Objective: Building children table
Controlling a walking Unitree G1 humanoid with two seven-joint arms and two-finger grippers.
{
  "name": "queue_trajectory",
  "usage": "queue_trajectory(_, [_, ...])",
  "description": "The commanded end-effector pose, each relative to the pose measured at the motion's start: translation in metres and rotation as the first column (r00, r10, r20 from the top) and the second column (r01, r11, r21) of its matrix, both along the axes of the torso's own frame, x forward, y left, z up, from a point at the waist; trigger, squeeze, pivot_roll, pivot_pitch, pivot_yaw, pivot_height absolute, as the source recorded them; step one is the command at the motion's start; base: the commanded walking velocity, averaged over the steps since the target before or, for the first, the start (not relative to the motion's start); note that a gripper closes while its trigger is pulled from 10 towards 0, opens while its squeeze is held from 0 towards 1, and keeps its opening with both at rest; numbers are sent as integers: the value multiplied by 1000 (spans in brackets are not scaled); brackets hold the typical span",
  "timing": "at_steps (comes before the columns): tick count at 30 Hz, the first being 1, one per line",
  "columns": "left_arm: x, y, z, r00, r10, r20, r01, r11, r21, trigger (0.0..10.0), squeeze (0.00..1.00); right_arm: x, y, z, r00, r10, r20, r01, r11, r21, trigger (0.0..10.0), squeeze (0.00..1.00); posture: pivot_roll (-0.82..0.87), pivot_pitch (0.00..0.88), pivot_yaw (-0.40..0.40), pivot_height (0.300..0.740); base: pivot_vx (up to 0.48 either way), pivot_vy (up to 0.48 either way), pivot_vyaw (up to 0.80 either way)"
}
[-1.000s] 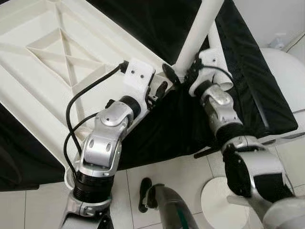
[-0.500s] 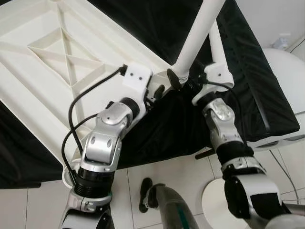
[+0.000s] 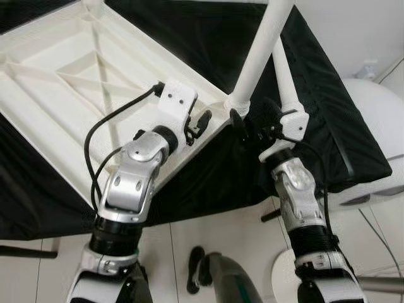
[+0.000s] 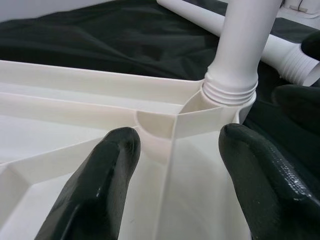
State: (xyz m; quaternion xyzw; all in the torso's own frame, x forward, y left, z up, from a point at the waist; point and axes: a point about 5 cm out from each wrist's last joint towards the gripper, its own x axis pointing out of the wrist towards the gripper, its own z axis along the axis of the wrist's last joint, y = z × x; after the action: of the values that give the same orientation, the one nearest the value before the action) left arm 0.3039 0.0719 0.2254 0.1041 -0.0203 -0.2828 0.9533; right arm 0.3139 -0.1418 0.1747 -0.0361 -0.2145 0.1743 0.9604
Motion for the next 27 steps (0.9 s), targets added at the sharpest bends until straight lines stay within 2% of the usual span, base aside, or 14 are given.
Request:
queue_trajectory(1, [-8, -6, -3, 994, -106, -14, 106, 994, 13, 10000, 0, -5, 0, -2, 1000, -8, -10, 8, 1000, 8, 10000, 0, 50, 93, -95, 740, 0, 0, 0])
queue_trajectory(3, [-10, -5, -5, 992, -123, -22, 123, 992, 24, 10000, 0, -8, 0, -3, 1000, -15, -15, 15, 1000, 6, 10000, 0, 50, 92, -96, 740, 0, 0, 0])
queue_trajectory(5, [-14, 8, -18, 989, -144, -46, 148, 984, 102, 10000, 0, -16, -6, -8, 995, -92, -35, 93, 996, 14, 10000, 0, 51, 86, -98, 740, 0, 0, 0])
queue_trajectory(10, [-14, 13, -20, 989, -139, -53, 143, 984, 103, 10000, 0, -22, -12, -16, 982, -176, -68, 178, 984, 25, 10000, 0, 51, 81, -98, 740, 0, 0, 0])
queue_trajectory(12, [-16, 14, -20, 989, -138, -48, 142, 984, 102, 10000, 0, -29, -19, -28, 949, -286, -132, 295, 954, 54, 10000, 0, 49, 78, -97, 740, 0, 0, 0])
queue_trajectory(13, [-16, 14, -20, 989, -138, -48, 142, 984, 102, 10000, 0, -29, -19, -28, 949, -286, -132, 295, 954, 54, 10000, 0, 49, 78, -97, 740, 0, 0, 0])
queue_trajectory(17, [-16, 14, -20, 989, -140, -41, 144, 984, 104, 10000, 0, -34, -28, -39, 888, -404, -218, 432, 897, 98, 10000, 0, 45, 72, -90, 740, 0, 0, 0])
queue_trajectory(19, [-16, 14, -20, 989, -140, -41, 144, 984, 104, 10000, 0, -34, -28, -39, 888, -404, -218, 432, 897, 98, 10000, 0, 45, 72, -90, 740, 0, 0, 0])
queue_trajectory(22, [-16, 14, -19, 988, -151, -37, 155, 982, 107, 10000, 0, -34, -32, -43, 863, -436, -254, 474, 873, 112, 10000, 0, 45, 70, -87, 740, 0, 0, 0])
queue_trajectory(27, [-17, 13, -19, 985, -168, -36, 171, 979, 112, 10000, 0, -32, -37, -49, 846, -442, -300, 498, 855, 144, 10000, 0, 42, 64, -82, 740, 0, 0, 0])
